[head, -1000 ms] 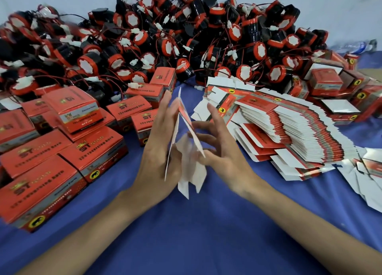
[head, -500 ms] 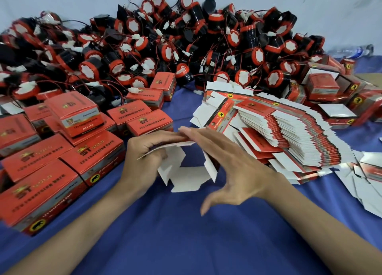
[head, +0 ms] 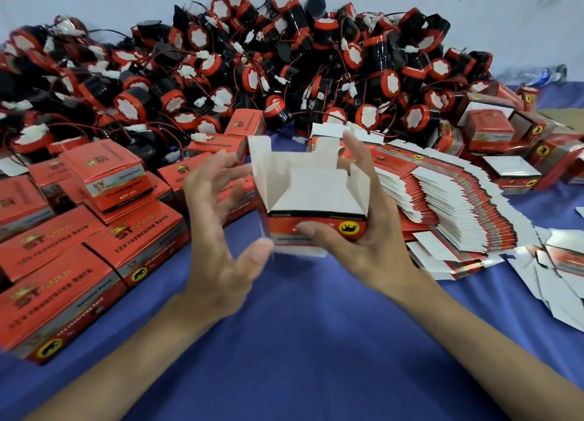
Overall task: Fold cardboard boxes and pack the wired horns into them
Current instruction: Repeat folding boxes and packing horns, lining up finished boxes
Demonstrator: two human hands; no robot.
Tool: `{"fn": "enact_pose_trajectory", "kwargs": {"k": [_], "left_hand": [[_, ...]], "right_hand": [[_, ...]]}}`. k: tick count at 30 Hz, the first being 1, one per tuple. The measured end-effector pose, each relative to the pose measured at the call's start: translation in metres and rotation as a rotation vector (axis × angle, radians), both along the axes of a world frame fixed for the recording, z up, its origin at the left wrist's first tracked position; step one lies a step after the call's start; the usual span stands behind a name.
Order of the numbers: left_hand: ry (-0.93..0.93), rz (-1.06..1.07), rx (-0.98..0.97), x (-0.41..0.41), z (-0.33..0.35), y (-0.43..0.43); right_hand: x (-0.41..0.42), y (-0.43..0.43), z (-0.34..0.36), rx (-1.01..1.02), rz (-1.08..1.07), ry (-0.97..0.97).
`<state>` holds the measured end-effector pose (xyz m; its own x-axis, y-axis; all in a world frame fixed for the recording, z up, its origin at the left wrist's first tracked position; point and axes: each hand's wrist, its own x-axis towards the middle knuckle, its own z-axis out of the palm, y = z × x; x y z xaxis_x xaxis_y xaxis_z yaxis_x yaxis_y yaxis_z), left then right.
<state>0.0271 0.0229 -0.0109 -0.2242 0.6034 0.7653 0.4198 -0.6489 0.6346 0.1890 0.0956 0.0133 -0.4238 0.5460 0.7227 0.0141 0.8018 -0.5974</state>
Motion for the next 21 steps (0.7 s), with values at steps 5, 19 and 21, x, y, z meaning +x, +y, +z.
{"fn": "enact_pose_trajectory", "kwargs": {"k": [5,19,21], "left_hand": [[0.119,0.102,0.056,-0.005,0.004,0.004],[-0.178,-0.127,-0.001,0.018,0.023,-0.012],[-0.297,-0.155,-0.043,0.021,0.026,-0.012]], "right_hand": [[-0.006,-0.01,-0.006,-0.071,0.093,0.036],[-0.012,-0.025,0.005,-0.319,0.212,0.394],[-0.013,-0.025,0.006,-0.356,0.188,0.427]]}}
